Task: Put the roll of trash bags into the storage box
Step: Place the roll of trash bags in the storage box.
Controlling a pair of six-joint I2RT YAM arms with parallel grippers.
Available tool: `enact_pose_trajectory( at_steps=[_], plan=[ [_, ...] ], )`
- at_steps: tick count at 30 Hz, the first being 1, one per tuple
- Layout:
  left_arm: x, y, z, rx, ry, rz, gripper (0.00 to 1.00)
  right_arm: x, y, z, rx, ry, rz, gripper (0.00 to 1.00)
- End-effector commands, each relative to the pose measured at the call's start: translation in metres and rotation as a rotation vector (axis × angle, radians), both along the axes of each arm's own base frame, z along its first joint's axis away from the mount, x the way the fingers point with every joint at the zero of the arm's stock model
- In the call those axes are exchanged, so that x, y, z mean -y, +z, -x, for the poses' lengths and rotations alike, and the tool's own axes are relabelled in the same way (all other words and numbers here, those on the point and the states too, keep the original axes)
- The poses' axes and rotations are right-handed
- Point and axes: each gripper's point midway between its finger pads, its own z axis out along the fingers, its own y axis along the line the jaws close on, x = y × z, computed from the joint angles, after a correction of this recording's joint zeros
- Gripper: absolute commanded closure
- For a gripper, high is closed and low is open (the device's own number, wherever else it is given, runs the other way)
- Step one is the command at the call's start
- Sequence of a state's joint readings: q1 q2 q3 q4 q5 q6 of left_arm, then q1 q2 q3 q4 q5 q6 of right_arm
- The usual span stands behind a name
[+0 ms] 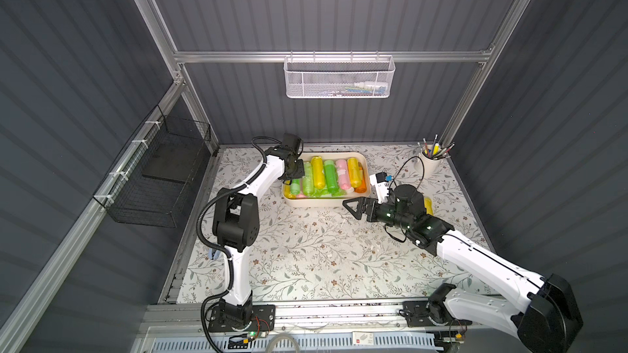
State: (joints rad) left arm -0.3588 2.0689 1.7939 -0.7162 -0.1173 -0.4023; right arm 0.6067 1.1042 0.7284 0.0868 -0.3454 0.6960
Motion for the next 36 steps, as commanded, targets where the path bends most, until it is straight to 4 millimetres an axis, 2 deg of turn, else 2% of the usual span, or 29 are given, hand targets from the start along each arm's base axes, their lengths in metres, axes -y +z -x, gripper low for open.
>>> enact_pose_trajectory(
  at_steps=[1, 6, 10, 14, 19, 22, 24, 28, 33, 36],
  plan=[
    [-0.006, 0.000, -0.012, 0.021, 0.012, -0.037, 0.70, 0.004, -0.001, 0.006, -0.007, 0.008, -0.020, 0.01],
    [-0.002, -0.015, -0.021, 0.014, 0.025, -0.018, 0.71, 0.013, -0.007, 0.012, -0.020, -0.015, -0.005, 0.01],
    [0.002, -0.016, -0.029, 0.030, 0.030, -0.003, 0.71, 0.018, -0.013, 0.019, -0.035, -0.015, 0.013, 0.01],
    [0.008, -0.019, -0.036, 0.025, 0.026, 0.017, 0.71, 0.028, -0.018, 0.016, -0.035, -0.063, 0.049, 0.01],
    [0.011, -0.018, -0.042, 0.032, 0.022, 0.023, 0.71, 0.031, -0.019, 0.015, -0.039, -0.074, 0.051, 0.01],
    [0.008, -0.019, -0.044, 0.020, 0.027, -0.005, 0.66, 0.031, -0.020, 0.014, -0.044, -0.074, 0.052, 0.01],
    [0.005, -0.017, -0.044, 0.020, 0.035, -0.021, 0.56, 0.033, -0.020, 0.013, -0.046, -0.081, 0.059, 0.01],
    [0.001, -0.010, -0.045, 0.035, 0.036, -0.041, 0.44, 0.042, -0.022, 0.010, -0.058, -0.114, 0.112, 0.01],
    [-0.001, 0.008, -0.043, 0.070, 0.018, -0.046, 0.41, 0.063, -0.026, 0.007, -0.120, -0.185, 0.191, 0.01],
    [-0.003, 0.021, -0.040, 0.094, 0.014, -0.044, 0.39, 0.083, -0.028, 0.002, -0.136, -0.256, 0.245, 0.01]
  ],
)
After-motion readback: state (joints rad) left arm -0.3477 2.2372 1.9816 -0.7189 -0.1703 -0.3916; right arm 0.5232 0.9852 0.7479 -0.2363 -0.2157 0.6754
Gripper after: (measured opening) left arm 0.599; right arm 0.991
